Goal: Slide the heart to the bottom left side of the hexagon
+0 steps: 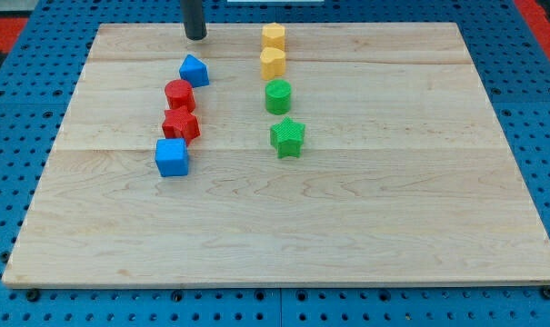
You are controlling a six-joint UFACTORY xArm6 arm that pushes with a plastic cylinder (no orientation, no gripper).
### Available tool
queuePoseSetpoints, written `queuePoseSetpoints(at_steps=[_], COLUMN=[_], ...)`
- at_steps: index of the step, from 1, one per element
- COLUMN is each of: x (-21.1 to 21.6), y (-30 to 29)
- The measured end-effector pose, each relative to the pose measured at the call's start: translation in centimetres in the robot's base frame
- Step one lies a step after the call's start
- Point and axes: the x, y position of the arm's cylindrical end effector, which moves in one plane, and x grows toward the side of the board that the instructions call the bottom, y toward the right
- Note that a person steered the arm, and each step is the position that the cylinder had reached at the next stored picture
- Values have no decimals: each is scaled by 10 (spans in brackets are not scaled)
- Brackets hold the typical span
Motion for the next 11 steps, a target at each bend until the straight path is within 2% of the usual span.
queuePoseSetpoints(at_steps=[2, 4, 5, 6, 9, 11], x=[1, 98, 109, 88, 98, 86], y=[0, 80, 95, 132, 96, 111])
